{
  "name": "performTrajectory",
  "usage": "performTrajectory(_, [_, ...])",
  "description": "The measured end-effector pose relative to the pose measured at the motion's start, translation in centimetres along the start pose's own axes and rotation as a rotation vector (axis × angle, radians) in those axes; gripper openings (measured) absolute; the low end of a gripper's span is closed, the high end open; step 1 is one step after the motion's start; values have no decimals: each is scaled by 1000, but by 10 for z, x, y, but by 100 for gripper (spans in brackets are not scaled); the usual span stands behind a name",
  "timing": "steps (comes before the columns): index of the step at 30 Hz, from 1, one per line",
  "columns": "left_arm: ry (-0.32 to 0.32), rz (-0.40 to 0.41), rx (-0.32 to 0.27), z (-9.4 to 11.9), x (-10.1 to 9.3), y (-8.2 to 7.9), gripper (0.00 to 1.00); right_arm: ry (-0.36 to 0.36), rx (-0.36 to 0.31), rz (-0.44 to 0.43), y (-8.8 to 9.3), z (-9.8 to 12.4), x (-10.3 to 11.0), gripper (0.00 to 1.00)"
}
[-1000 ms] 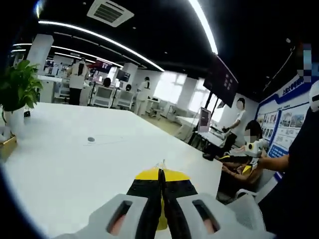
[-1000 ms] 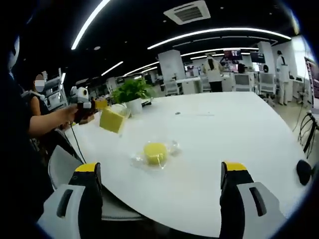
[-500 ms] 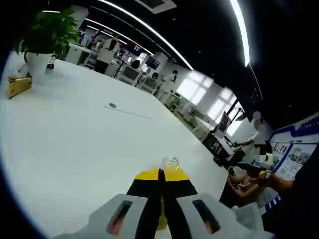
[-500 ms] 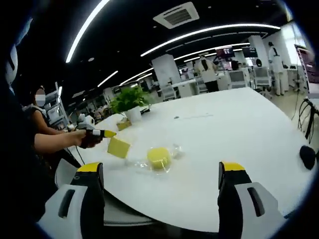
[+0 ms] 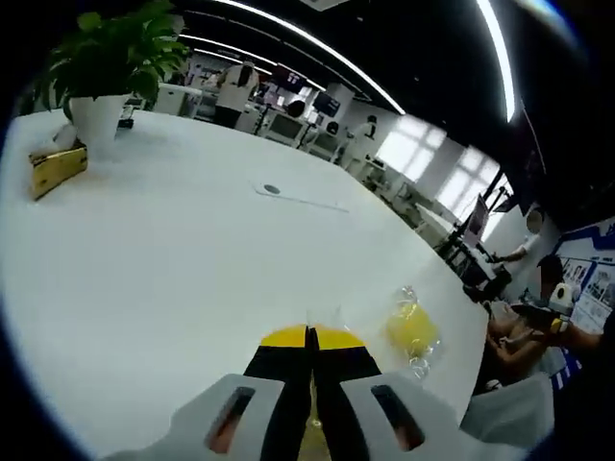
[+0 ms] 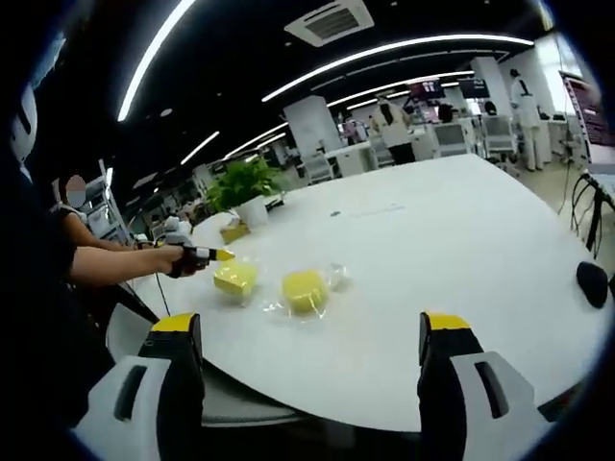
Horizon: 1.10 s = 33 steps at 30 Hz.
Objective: Compare the silicone blocks by pressing each to a similar depth, holding the contact briefly, and releasing to observe deformation and rebound differences across the visible hardness samples.
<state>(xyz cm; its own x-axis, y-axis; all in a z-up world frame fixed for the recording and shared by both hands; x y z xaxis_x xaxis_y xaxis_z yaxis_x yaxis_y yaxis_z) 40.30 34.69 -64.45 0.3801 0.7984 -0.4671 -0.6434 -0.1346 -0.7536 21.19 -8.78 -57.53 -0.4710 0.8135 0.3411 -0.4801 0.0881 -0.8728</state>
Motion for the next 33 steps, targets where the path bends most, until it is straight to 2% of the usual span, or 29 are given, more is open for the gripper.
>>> performTrajectory(12, [48,-25,50,-22,14,3,0,14,23,-5,-3,-3,-1,84])
performTrajectory(16, [65,-14,55,-27,17,7,0,-29,5,-6,-6,-6,6,80])
performTrajectory(20, [76,-16,58,-27,16,9,0,-30,20,6,-7,-11,8,82])
performTrajectory(23, [80,-1,65,-27,18,9,0,-58,20,-15,-7,-12,11,83])
performTrajectory(27, [94,8,98,-31,15,15,0,-58,23,-4,-6,-14,12,83])
performTrajectory(29, [95,-38,115,-33,13,21,0,-53,29,-8,-5,-13,11,83])
performTrajectory(31, [87,11,131,-33,13,23,0,-49,22,-7,-7,-11,10,84])
performTrajectory(33, [83,9,124,-32,14,20,0,-46,21,-5,-7,-9,9,84])
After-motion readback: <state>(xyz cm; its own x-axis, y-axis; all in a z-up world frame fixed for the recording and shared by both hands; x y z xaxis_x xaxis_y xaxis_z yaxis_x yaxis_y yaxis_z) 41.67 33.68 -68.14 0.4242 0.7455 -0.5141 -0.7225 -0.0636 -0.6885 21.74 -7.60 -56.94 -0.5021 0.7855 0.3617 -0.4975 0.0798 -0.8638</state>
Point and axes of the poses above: the point that each gripper's makers call its tool centre point, and the gripper's own axes: z roughly backward along the fingers, x roughly to its left, y roughly out of its underside, the point moved 6 cm from there along z, roughly backward along the fingers, and after that the axes turned 1 degree about x, right-handed, at the moved point
